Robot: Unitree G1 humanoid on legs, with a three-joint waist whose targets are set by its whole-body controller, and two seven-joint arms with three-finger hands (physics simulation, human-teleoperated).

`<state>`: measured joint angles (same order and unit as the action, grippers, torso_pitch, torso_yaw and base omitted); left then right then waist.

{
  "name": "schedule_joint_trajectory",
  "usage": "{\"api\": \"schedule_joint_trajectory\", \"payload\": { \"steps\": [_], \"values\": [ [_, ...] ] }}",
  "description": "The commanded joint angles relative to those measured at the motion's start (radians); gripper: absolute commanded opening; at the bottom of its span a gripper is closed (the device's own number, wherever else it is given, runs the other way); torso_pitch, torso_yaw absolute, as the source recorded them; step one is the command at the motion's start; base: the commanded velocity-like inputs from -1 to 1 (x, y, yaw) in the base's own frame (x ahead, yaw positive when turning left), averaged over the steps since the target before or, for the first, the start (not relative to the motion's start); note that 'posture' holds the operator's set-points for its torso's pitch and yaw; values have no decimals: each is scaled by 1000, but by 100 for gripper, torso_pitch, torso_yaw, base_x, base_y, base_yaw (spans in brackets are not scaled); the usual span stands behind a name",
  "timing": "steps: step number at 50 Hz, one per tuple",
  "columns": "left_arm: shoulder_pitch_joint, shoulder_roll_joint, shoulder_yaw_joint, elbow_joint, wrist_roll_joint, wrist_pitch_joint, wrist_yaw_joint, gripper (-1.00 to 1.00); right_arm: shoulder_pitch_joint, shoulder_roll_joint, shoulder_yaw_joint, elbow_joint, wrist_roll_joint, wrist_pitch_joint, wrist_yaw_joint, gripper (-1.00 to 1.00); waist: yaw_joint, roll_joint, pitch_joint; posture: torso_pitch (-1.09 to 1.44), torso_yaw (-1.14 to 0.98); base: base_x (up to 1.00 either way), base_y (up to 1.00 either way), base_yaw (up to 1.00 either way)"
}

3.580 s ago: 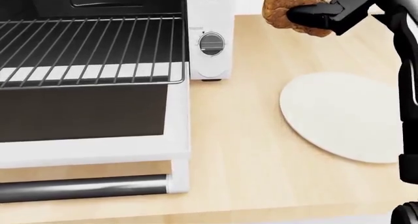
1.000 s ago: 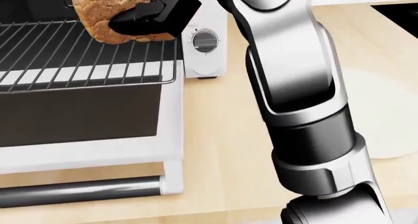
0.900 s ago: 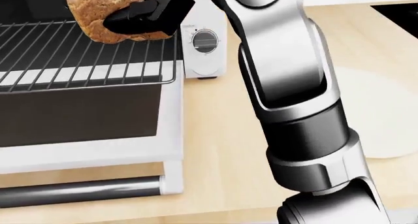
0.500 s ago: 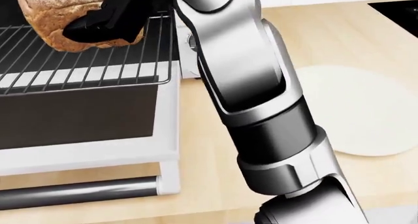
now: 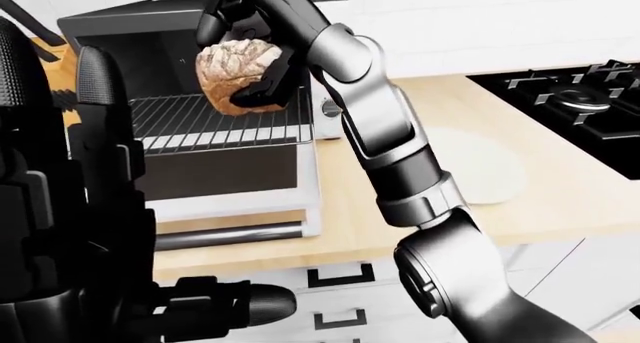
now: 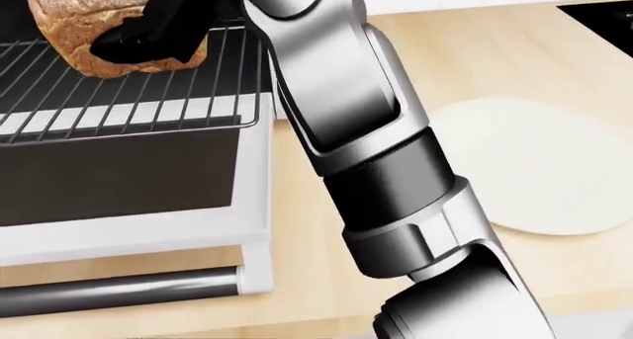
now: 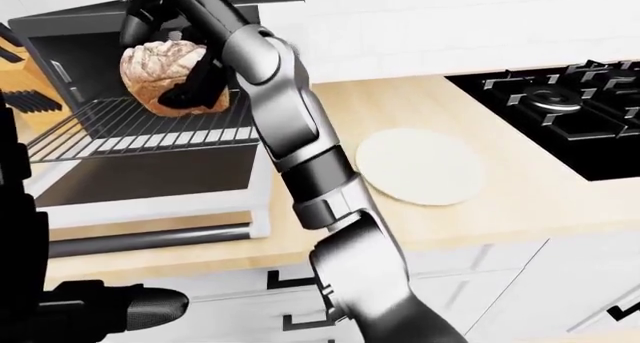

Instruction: Place the bread on the rack of the toaster oven.

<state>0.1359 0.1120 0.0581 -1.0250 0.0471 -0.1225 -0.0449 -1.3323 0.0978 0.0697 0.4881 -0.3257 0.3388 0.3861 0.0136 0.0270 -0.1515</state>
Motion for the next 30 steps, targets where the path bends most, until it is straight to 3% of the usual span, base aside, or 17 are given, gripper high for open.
{"api": "schedule_joint_trajectory", "payload": {
  "steps": [1,30],
  "values": [
    [-10,1,1,-22,1,-13,3,100,-41,-11,-17,-6,5,-45,-21,-100,0,5,-11,-20,0,0,0,0],
    [4,-13,-8,-22,2,-28,-10,100,-68,-13,-22,172,10,-145,-87,-100,3,2,-17,-20,0,0,0,0]
  ]
}}
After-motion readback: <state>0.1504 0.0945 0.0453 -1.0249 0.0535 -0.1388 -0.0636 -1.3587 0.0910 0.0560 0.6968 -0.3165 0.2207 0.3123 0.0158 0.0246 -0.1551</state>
